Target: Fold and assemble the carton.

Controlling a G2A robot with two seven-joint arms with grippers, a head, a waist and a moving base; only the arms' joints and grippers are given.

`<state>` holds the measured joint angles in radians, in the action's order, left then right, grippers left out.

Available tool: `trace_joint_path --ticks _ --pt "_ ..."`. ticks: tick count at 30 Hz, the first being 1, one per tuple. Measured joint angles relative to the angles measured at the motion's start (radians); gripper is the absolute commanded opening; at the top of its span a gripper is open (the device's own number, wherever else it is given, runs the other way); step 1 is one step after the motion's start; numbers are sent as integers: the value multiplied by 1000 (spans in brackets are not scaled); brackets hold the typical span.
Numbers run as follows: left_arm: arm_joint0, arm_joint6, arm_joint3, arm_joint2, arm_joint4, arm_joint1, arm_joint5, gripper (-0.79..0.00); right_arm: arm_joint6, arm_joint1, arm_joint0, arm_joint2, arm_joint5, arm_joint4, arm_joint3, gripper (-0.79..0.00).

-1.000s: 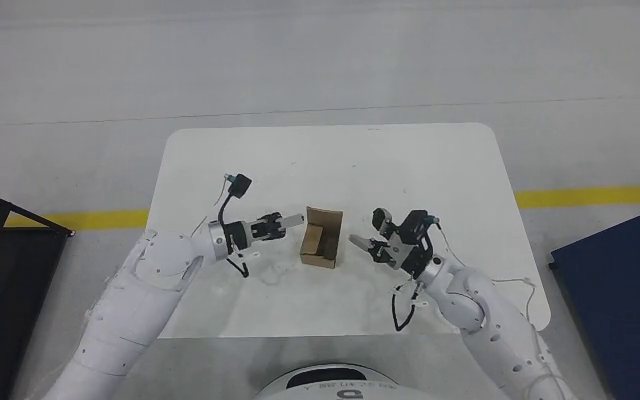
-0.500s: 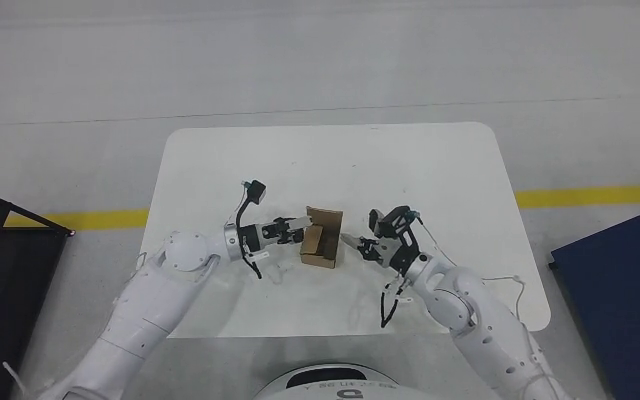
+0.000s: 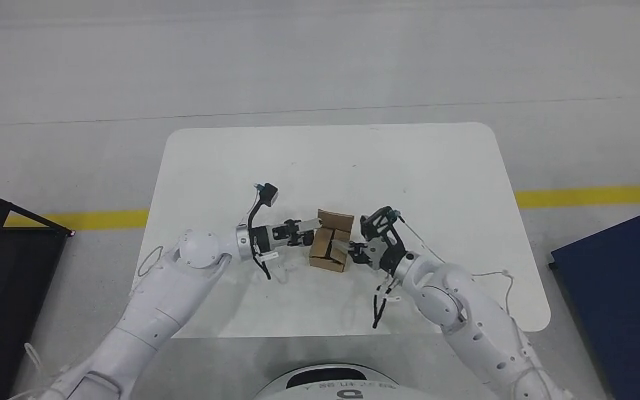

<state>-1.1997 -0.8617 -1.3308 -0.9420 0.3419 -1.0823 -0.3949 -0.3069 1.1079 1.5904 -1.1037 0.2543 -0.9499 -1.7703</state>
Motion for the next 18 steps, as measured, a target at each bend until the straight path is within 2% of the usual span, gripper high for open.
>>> trace_joint_path --ticks 10,14,16,18 --pt "-1 0 13 -29 25 -1 -29 0 -90 -5 30 -18 -25 39 -49 -437" --pt "-7 -2 9 -43 30 1 -44 0 -111 -6 39 -20 -42 30 -73 -493" --pt "-11 -3 8 -52 34 2 -52 0 -124 -5 39 -17 -60 21 -81 -563" --pt "-16 -3 7 -64 39 4 -62 0 -132 -4 38 -14 -81 9 -90 -557"
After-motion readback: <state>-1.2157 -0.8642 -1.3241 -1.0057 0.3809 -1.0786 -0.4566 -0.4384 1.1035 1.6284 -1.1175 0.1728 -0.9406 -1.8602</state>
